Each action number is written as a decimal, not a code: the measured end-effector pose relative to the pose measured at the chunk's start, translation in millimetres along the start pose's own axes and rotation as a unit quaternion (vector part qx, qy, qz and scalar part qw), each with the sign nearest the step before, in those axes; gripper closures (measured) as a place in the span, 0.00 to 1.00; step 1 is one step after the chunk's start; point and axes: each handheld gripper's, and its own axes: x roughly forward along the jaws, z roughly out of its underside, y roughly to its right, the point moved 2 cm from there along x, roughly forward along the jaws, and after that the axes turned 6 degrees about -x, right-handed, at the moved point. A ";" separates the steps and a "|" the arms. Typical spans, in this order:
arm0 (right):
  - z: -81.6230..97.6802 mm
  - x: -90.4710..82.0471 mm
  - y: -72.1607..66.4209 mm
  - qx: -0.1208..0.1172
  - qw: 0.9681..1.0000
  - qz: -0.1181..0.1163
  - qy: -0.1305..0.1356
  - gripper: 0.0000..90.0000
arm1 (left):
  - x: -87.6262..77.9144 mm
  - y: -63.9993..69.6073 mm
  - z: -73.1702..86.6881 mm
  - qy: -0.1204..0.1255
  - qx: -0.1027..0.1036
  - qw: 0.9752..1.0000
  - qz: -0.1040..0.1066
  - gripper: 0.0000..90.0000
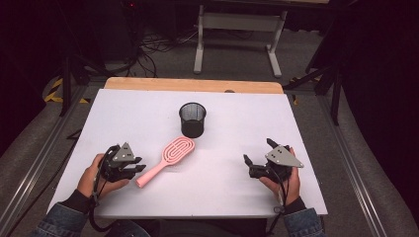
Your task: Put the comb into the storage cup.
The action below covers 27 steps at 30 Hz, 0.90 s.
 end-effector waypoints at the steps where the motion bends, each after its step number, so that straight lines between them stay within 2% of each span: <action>1: 0.0 0.0 0.2 0.001 1.000 0.000 0.000 0.07 | -1.0 -0.9 -0.8 0.004 -0.002 1.000 0.000 0.67; 2: 0.2 0.0 0.4 0.002 1.000 0.001 0.000 0.07 | -2.1 -1.1 -1.6 0.014 -0.001 1.000 0.002 0.57; 3: 0.2 0.0 0.4 0.002 1.000 0.001 0.000 0.07 | -2.1 -1.1 -1.6 0.014 -0.001 1.000 0.002 0.51; 4: 0.2 0.1 0.4 0.001 1.000 0.001 0.000 0.07 | -2.4 -0.5 -2.0 0.018 0.004 1.000 0.003 0.51; 6: 0.2 0.0 0.3 0.000 1.000 0.002 0.000 0.07 | -2.4 1.3 -2.9 0.024 0.007 1.000 -0.003 0.35; 7: 0.2 0.0 0.3 0.000 1.000 0.002 0.000 0.07 | -2.9 1.6 -3.5 0.032 0.005 0.999 -0.003 0.35; 9: 0.4 -0.2 0.5 0.000 1.000 0.003 0.000 0.07 | -5.8 1.2 -6.2 0.055 -0.005 0.998 -0.004 0.23; 10: 0.5 -0.1 0.5 0.000 1.000 0.003 -0.001 0.07 | -6.8 1.5 -7.2 0.060 -0.007 0.998 -0.006 0.21; 13: 0.6 0.1 0.7 0.000 1.000 0.002 -0.001 0.07 | -7.0 3.0 -9.6 0.057 -0.004 0.998 -0.017 0.19; 15: 0.5 0.3 0.4 -0.001 1.000 0.002 -0.002 0.07 | -5.8 3.9 -12.2 0.055 -0.011 0.998 -0.016 0.15; 16: 0.7 0.9 0.1 -0.001 1.000 0.002 -0.003 0.07 | -4.1 4.7 -14.9 0.045 -0.016 0.999 -0.020 0.15; 18: 0.9 1.2 0.0 -0.001 1.000 0.002 -0.004 0.07 | -3.2 4.8 -15.9 0.041 -0.018 0.999 -0.019 0.12; 23: 1.2 1.9 -0.7 -0.003 1.000 0.001 -0.005 0.07 | 0.5 2.2 -21.9 0.028 -0.045 0.998 -0.020 0.12; 25: 1.4 2.5 -0.8 -0.001 1.000 0.000 -0.006 0.07 | 2.4 2.1 -26.1 0.027 -0.051 0.998 -0.013 0.12; 27: 1.7 2.6 -0.8 -0.003 1.000 0.000 -0.007 0.07 | 6.4 4.2 -31.6 0.020 -0.049 0.999 -0.010 0.13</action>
